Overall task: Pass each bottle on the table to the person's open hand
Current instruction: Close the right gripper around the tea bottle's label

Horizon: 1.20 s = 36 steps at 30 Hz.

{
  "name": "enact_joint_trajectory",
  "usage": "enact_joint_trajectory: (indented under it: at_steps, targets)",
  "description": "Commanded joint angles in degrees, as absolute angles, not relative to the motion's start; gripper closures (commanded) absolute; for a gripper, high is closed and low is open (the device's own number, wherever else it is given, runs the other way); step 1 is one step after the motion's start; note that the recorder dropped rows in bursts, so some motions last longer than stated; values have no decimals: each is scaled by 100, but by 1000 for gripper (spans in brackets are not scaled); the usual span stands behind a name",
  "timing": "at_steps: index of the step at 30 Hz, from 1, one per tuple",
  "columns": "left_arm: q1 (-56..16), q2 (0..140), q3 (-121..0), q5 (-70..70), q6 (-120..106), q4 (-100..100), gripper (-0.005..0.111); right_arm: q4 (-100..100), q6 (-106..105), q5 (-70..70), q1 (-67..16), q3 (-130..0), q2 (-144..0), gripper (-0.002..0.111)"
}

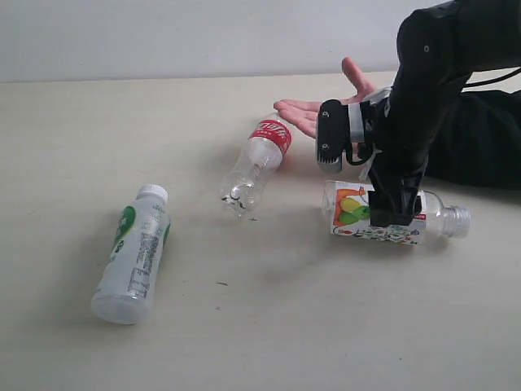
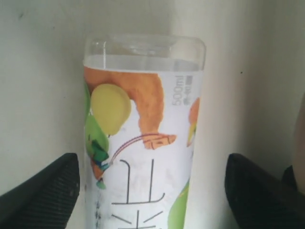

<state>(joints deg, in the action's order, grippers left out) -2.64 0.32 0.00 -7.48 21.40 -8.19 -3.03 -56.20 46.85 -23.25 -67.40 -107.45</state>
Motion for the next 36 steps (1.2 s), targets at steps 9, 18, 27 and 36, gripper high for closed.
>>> enact_joint_trajectory:
  at_steps: [9,18,27,36]
  targets:
    - [-286,0,0,-722,2136,-838,107,-300,-5472,4420,-2332,-6776,-11176,29]
    - [-286,0,0,-722,2136,-838,107,-290,-5159,4313,-2332,-6776,-11458,30]
    - [-286,0,0,-722,2136,-838,107,-290,-5063,4457,-2332,-6776,-11484,64]
    - [-286,0,0,-722,2136,-838,107,-290,-5008,5108,-2332,-6776,-11214,108]
